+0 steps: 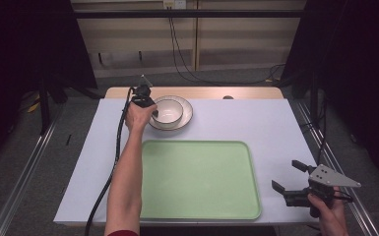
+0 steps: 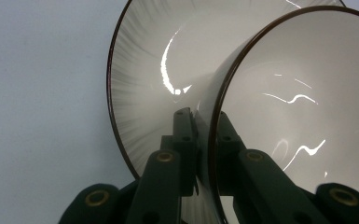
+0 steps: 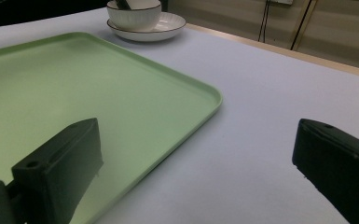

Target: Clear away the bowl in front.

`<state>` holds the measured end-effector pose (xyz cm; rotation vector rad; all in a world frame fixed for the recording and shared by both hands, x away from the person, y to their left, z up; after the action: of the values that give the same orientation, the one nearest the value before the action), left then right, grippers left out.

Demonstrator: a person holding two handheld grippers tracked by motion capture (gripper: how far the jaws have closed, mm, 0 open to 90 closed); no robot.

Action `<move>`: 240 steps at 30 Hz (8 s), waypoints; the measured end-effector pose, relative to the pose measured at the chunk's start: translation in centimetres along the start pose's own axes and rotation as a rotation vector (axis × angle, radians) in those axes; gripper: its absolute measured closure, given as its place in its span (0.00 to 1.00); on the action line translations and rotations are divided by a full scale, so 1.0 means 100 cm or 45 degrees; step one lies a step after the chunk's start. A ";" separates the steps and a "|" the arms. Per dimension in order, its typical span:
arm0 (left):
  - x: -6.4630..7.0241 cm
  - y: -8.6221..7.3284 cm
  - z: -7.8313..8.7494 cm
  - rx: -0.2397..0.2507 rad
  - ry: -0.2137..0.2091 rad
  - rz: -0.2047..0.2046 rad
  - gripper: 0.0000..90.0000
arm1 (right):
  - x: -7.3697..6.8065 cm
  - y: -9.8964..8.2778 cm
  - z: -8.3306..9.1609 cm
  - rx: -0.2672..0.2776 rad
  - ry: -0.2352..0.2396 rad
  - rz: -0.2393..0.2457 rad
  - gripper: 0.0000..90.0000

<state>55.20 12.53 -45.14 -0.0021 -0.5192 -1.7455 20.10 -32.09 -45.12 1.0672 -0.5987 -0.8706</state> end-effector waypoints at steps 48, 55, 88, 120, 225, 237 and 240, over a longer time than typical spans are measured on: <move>0.003 -0.003 0.053 0.076 -0.053 -0.115 0.92 | 0.001 0.001 -0.001 0.008 -0.003 -0.001 0.01; 0.005 -0.006 0.061 0.090 -0.048 -0.134 0.92 | 0.000 0.001 -0.001 0.002 -0.006 -0.012 0.01; 0.032 -0.036 0.078 0.090 -0.115 -0.322 0.92 | 0.000 0.001 -0.001 0.000 -0.005 -0.015 0.01; 0.064 -0.079 0.090 0.072 -0.200 -0.458 0.92 | 0.001 0.001 -0.003 -0.002 -0.006 -0.010 0.01; 0.184 -0.097 -0.021 -0.137 -0.318 -0.592 0.42 | 0.000 0.000 -0.002 -0.012 -0.002 -0.008 0.01; 0.184 -0.096 -0.010 0.022 -0.252 -0.640 0.04 | 0.000 0.000 -0.002 -0.012 -0.003 0.000 0.01; 0.182 -0.096 -0.005 0.053 -0.240 -0.664 0.05 | 0.000 0.000 -0.002 -0.011 -0.006 -0.005 0.01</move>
<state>41.89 -3.11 -43.84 -0.0020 -0.7410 -2.2561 20.27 -31.98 -45.19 1.0592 -0.5968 -0.8786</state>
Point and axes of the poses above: each handheld gripper's, and its own axes: z roughly backward along the jaws, y roughly out of its top, x roughly to its right, the point moved 2 cm from there along -z, roughly forward along the jaws, and after that the axes turned 1 degree about -x, right-handed, at the moved point
